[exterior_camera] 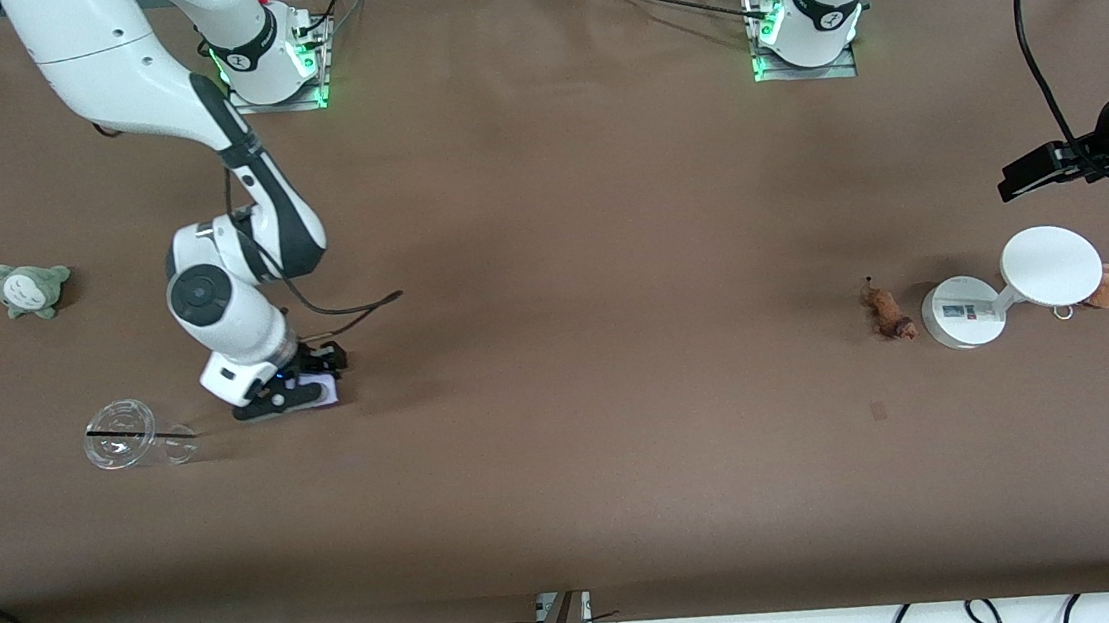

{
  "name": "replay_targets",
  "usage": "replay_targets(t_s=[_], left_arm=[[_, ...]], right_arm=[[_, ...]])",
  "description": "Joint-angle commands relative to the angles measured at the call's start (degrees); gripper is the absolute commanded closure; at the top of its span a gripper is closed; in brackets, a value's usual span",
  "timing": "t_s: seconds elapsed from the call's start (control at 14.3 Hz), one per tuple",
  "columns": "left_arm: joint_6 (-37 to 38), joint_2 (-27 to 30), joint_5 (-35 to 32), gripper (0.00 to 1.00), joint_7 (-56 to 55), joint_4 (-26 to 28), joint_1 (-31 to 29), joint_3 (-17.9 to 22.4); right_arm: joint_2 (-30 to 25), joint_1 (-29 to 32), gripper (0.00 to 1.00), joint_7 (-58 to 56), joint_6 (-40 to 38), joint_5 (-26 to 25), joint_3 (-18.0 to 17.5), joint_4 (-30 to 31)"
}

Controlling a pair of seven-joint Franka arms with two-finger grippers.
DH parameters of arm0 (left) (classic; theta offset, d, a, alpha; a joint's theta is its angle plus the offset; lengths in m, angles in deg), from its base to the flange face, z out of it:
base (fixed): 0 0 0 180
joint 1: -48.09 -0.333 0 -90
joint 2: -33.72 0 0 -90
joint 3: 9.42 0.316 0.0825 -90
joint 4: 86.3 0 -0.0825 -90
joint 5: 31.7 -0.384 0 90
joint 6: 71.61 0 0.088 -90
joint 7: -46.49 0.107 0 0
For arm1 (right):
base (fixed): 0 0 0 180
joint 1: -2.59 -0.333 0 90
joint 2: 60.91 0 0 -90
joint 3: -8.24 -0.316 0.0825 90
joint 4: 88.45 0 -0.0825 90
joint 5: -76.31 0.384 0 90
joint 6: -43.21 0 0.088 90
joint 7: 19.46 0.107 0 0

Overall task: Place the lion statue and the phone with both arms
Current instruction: 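Lower the phone beside the glass cup and open the right gripper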

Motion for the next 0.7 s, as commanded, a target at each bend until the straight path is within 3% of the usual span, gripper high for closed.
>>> replay_targets(t_s=[0.0,0.63], left_arm=[[1.6,-1.1,1.2,0.0,1.1,-2.3,0.1,-0.4],[1.6,-1.3,1.4,0.0,1.2,-2.3,0.3,-0.5]], right_arm=[[-4.8,0.2,0.89,-1.6,1.4,0.9,1.8,4.5],[-2.1,2.1,0.88,-0.7,2.0,5.2,2.4,3.5]])
